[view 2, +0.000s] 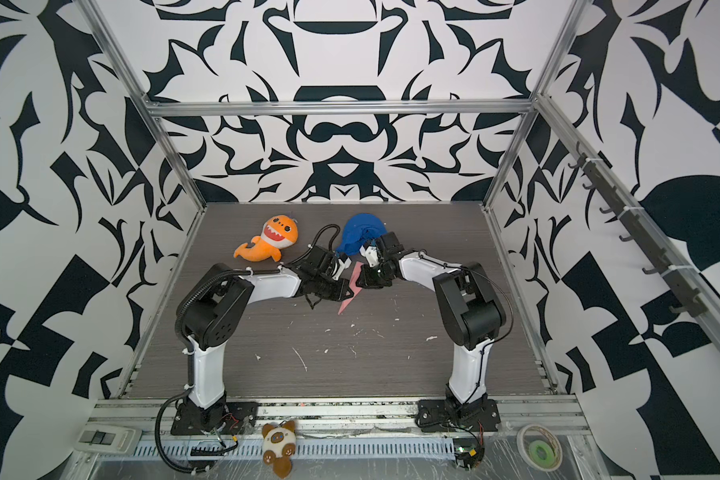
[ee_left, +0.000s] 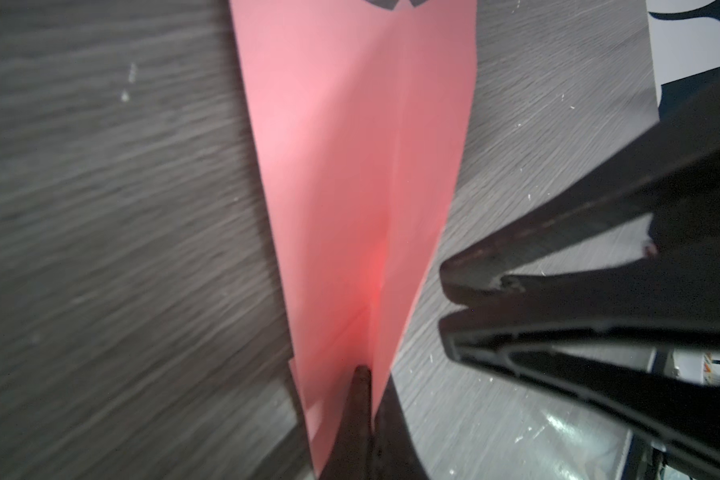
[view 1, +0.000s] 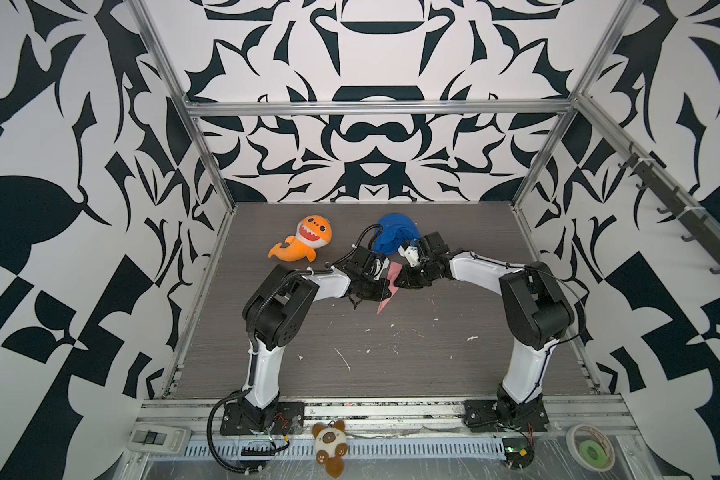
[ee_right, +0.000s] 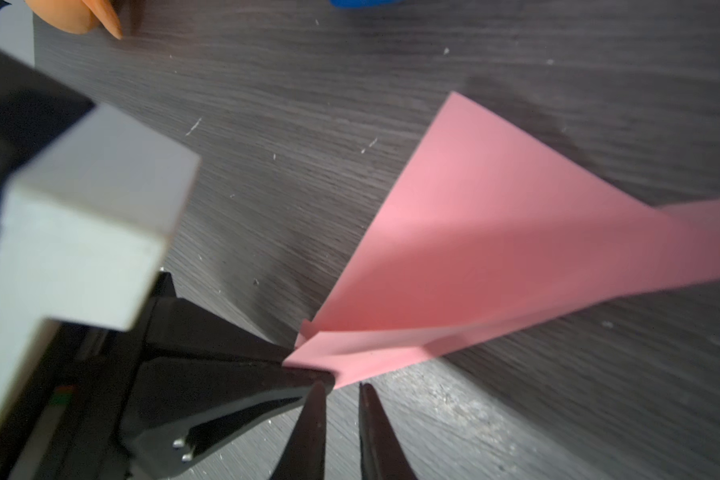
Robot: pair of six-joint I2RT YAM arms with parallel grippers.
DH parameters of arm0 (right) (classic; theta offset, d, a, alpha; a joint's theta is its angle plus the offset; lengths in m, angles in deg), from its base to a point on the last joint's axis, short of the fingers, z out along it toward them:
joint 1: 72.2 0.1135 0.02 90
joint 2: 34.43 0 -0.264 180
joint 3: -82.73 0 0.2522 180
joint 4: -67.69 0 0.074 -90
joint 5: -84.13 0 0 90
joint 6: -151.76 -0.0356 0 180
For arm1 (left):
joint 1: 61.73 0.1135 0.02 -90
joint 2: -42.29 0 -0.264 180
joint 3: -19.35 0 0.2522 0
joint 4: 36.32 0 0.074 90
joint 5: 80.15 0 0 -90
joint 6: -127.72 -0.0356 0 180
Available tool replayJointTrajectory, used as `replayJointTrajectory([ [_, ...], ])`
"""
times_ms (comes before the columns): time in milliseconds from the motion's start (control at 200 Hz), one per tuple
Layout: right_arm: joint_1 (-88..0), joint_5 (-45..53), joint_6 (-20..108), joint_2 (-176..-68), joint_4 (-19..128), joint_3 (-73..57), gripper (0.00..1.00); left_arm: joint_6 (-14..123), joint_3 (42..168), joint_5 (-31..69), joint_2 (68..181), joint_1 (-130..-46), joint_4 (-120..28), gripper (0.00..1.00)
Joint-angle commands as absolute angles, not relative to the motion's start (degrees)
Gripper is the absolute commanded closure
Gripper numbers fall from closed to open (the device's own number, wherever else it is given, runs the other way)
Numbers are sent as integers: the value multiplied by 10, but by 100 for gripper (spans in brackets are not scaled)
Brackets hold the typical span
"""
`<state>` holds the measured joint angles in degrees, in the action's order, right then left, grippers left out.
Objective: Fold a paper plane with a square sheet of paper (pick it up from the middle)
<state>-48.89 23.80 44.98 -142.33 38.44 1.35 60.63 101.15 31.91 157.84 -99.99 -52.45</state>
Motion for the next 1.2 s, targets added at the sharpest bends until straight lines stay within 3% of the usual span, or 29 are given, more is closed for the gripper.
replayJointTrajectory([
  [0, -492, 259, 450, -1419, 406, 15, 82, 596, 1032, 312, 1601, -1004, -601, 100],
  [365, -511, 309, 422, -1459, 458, 2, 86, 610, 1075, 294, 1624, -1005, -705, 100],
  [625, -514, 277, 388, -1474, 465, 0, 89, 606, 1106, 298, 1650, -1008, -752, 100],
  [1195, -525, 272, 369, -1476, 500, 25, 89, 613, 1107, 270, 1645, -1009, -756, 100],
])
